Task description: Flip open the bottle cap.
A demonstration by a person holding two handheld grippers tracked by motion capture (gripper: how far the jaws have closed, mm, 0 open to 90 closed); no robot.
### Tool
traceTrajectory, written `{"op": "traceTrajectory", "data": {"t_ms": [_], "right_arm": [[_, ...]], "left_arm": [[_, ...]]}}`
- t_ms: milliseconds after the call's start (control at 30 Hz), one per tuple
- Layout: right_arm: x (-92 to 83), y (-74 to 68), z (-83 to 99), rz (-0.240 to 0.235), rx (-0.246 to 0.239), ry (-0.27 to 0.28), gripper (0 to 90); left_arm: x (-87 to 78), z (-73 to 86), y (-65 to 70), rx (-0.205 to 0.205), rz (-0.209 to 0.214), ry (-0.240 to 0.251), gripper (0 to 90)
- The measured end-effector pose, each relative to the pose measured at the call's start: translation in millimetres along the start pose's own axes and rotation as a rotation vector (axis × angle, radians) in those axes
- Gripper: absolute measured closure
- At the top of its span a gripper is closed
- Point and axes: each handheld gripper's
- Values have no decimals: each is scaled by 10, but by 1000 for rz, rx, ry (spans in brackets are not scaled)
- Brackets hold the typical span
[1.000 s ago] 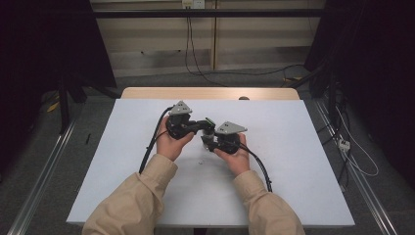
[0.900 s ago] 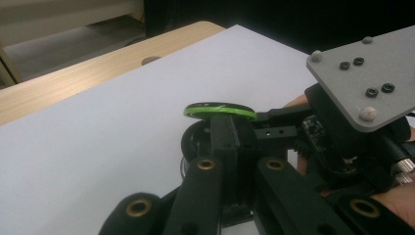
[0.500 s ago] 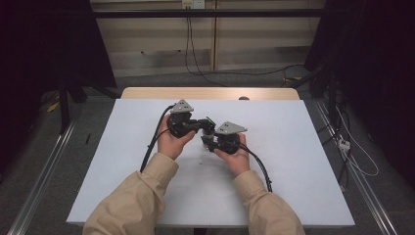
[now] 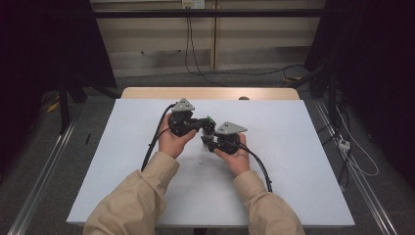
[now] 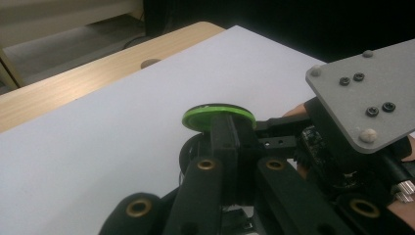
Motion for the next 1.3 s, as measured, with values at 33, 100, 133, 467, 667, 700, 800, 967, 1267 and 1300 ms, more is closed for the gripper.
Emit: {"op": "traceTrajectory", "data": {"t_ms": [33, 100, 133, 467, 667, 700, 800, 967, 1267, 1300], "right_arm": [[0, 0, 0, 0, 0, 0, 535], [1, -1, 0, 0, -2, 1, 535], [1, 0, 0, 0, -2, 1, 535], [1, -4, -2, 1, -4, 0, 535], [0, -8, -2, 4, -1, -1, 535], [0, -7, -1, 4, 0, 0, 535], [0, -7, 0, 4, 1, 1, 536], [0, -7, -1, 5, 1, 0, 535], [1, -9, -2, 5, -3, 0, 535], [1, -8, -3, 5, -6, 1, 535]], "left_arm": [[3, -1, 2, 0, 2, 3, 900], [3, -5, 8, -2, 2, 0, 900], [7, -5, 8, -4, 3, 4, 900], [17, -49, 23, 7, 5, 9, 900], [16, -82, 43, 16, 7, 5, 900], [17, -79, 39, 14, 11, 10, 900], [16, -79, 40, 15, 10, 11, 900], [17, -92, 43, 11, 5, 9, 900], [46, -85, 30, 7, 2, 4, 900], [51, -84, 27, 10, 0, 2, 900]]}}
Point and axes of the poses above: each handheld gripper's, and its own axes: x roughly forward along the jaws, z roughly out of its underside, y roughly to its right, and after that the axes turned 6 degrees about -x, right-handed
